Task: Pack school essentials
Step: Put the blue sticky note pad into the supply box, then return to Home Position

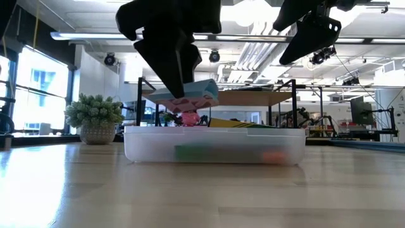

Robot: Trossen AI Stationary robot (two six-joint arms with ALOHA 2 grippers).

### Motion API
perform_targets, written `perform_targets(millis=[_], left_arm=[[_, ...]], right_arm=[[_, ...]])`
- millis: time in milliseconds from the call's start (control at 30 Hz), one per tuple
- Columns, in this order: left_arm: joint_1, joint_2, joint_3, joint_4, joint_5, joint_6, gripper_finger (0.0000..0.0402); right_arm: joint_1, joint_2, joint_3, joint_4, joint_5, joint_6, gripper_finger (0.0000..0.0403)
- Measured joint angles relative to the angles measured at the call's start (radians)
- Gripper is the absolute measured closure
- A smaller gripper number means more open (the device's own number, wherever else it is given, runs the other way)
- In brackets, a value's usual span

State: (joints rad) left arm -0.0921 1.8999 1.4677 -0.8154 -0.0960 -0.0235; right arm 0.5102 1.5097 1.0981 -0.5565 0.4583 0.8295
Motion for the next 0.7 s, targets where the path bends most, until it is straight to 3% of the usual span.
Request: perform_targets(millis=[167,500,700], left_arm=[[0.008,0.0,0.0,0.0,0.017,-0.009,0.0077],[0.007,0.0,0.0,-0.004,0.005,-0.022,0.0007],[0.007,0.0,0.0,-0.019,-0.013,-0.06,0.0002]], right_arm=[[0.0,0.0,0.0,0.0,0.0,0.0,0.0006],[0.0,0.0,0.0,0.0,0.0,0.0,0.0006],[0.0,0.0,0.0,0.0,-0.005,0.0,0.0006]])
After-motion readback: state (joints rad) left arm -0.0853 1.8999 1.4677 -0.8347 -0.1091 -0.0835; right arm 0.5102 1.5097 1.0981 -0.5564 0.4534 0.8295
